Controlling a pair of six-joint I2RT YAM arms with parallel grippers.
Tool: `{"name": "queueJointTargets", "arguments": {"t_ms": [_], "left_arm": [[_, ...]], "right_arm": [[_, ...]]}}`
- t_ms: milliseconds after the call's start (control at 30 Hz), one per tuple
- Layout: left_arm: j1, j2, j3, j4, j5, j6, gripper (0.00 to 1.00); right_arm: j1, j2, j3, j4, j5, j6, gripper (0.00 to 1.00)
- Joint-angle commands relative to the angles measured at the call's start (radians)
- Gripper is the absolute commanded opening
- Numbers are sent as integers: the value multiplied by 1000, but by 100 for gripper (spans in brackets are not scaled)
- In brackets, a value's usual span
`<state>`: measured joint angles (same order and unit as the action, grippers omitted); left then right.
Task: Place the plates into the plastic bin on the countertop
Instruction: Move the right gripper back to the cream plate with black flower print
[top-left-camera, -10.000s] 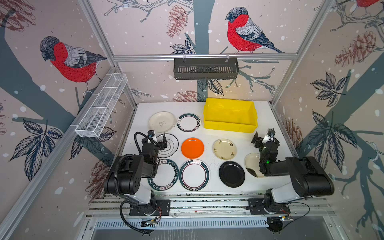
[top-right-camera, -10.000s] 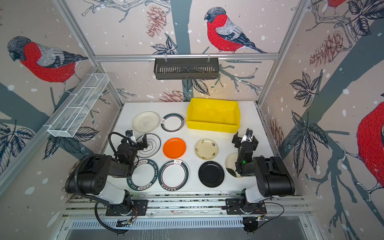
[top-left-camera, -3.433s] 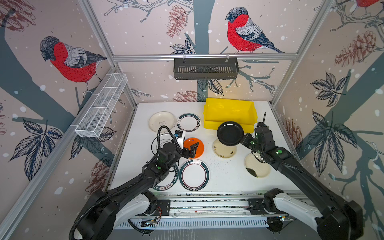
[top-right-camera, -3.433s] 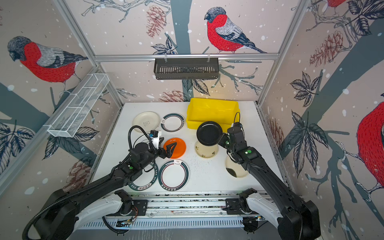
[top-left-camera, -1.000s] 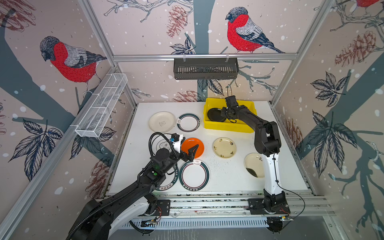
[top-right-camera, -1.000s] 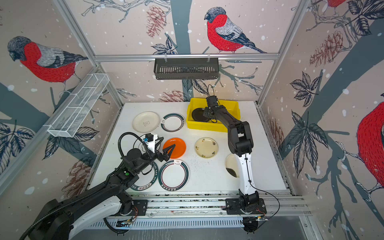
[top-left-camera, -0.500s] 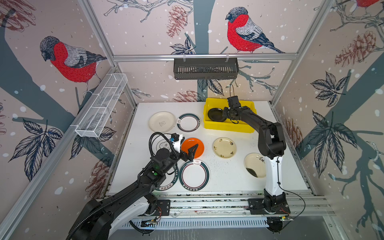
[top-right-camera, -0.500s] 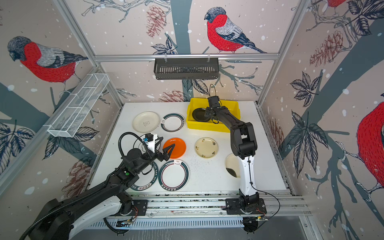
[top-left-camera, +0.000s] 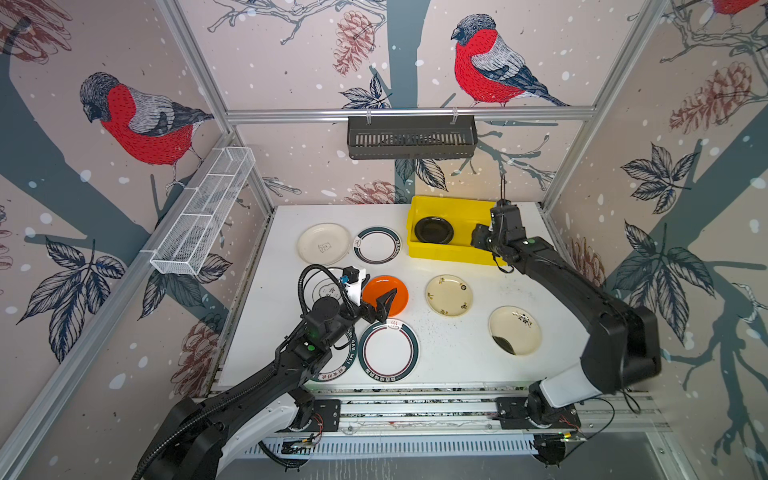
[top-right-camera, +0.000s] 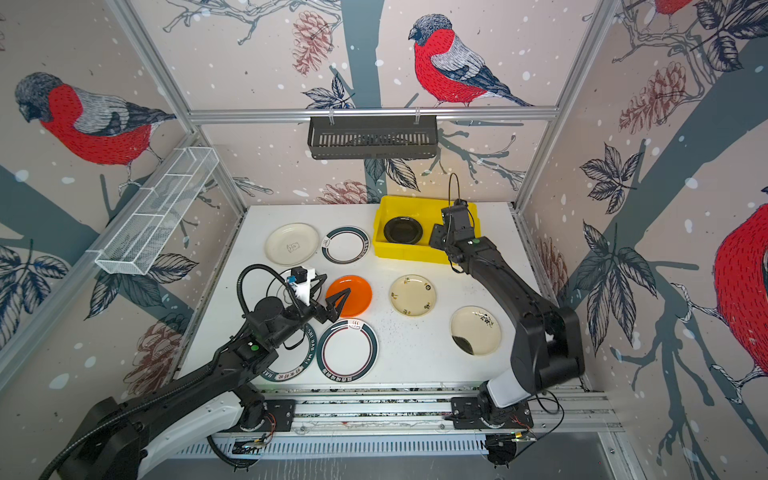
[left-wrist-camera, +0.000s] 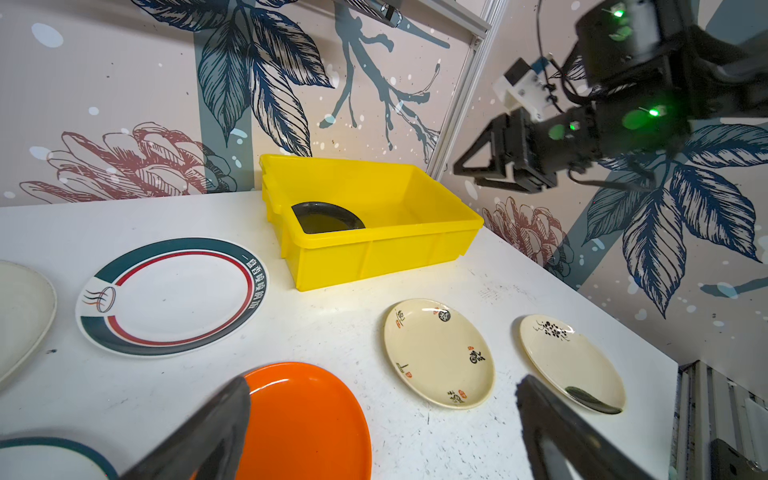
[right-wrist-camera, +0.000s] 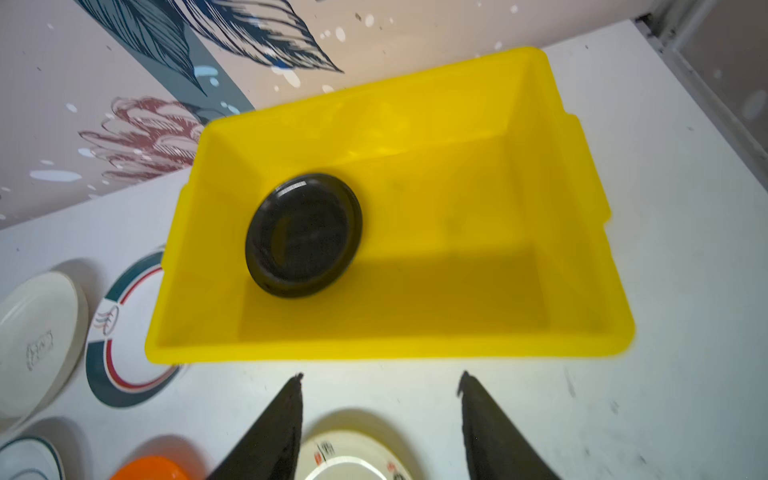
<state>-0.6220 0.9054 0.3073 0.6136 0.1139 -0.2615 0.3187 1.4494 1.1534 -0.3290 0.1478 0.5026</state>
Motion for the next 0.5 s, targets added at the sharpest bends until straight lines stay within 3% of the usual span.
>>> {"name": "queueJointTargets", "arguments": {"t_ms": [0, 133, 233, 467], "left_arm": [[-1, -3, 1, 15, 9, 4, 99], [-1, 1, -2, 18, 3, -1, 99], [-1, 13, -5, 29, 4, -1, 99], [-1, 32, 0, 36, 23, -7, 99]], "right_arm": [[0, -147, -125, -57, 50, 49, 64], [1, -338, -316, -65, 47, 119, 69], [-4, -439, -477, 9, 35, 181, 83], [-5, -449, -603, 57, -18, 229, 99]]}}
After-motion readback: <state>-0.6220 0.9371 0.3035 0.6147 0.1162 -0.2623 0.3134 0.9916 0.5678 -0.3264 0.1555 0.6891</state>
